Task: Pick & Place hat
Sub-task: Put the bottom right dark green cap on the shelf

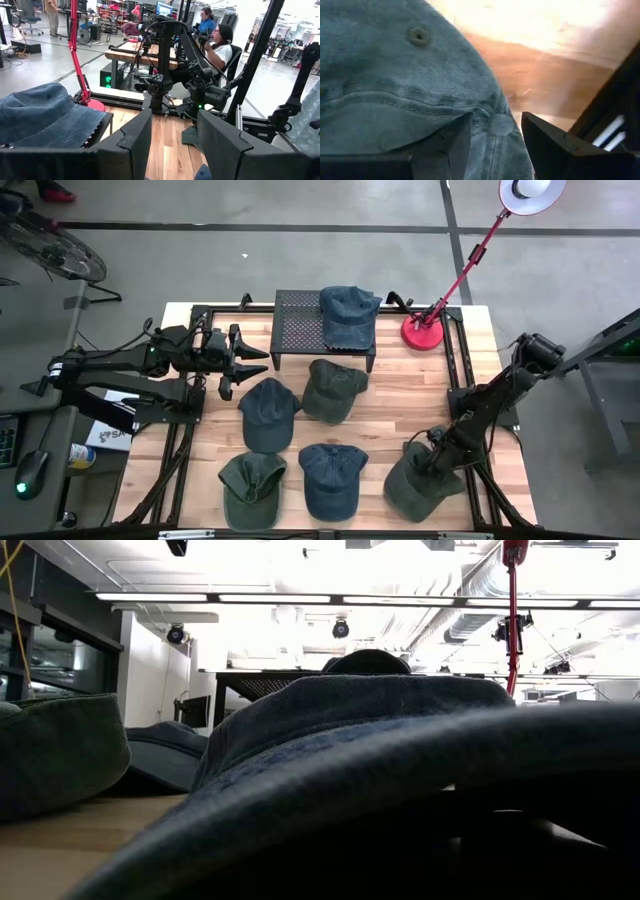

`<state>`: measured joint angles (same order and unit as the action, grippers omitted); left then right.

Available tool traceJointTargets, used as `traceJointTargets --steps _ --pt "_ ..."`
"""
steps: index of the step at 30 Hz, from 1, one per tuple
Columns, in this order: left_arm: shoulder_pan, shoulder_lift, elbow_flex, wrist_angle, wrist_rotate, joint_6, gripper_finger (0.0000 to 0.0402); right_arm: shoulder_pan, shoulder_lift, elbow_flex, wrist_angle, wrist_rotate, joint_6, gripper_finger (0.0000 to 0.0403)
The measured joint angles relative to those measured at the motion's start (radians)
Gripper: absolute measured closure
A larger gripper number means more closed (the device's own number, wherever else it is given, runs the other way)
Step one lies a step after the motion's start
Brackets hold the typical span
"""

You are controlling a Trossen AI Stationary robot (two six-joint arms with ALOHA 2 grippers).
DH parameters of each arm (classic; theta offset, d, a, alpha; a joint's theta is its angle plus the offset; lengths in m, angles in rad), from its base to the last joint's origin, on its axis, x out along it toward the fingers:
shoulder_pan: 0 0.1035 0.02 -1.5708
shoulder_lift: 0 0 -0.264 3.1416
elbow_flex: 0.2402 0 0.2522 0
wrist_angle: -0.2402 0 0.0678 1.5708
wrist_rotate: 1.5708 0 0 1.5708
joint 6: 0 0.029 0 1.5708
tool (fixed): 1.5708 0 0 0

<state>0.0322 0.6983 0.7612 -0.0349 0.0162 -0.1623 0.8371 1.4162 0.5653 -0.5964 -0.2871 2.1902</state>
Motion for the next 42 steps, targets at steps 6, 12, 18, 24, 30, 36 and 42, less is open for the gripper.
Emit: traceJointTargets --steps 6,12,18,24,30,36,42 --pt "0.0 0.0 0.0 -0.028 0.0 0.0 0.0244 0.0 0.0 -0.054 0.113 -0.025 -0.001 0.0255" --pt "0.0 0.0 0.0 -0.039 -0.003 0.011 0.0244 -0.001 0.0 -0.062 0.119 -0.032 -0.014 0.0327" --pt "0.0 0.0 0.0 -0.044 -0.031 0.034 0.0244 0.0 0.0 -0.063 0.119 -0.023 -0.027 0.0351" --pt "0.0 0.0 0.0 -0.044 -0.034 0.035 0.0244 -0.016 -0.008 -0.024 0.076 0.027 -0.066 0.0351" --pt "0.0 0.0 0.0 -0.041 -0.024 0.062 0.0244 -0.053 -0.055 0.109 -0.131 0.177 -0.157 0.0351" --pt "0.0 0.0 0.0 0.043 0.079 0.131 0.0244 -0.111 -0.065 0.32 -0.403 0.26 -0.309 0.0351" --pt "0.0 0.0 0.0 0.139 0.101 0.132 0.0244 -0.175 -0.067 0.546 -0.586 0.367 -0.482 0.0351"
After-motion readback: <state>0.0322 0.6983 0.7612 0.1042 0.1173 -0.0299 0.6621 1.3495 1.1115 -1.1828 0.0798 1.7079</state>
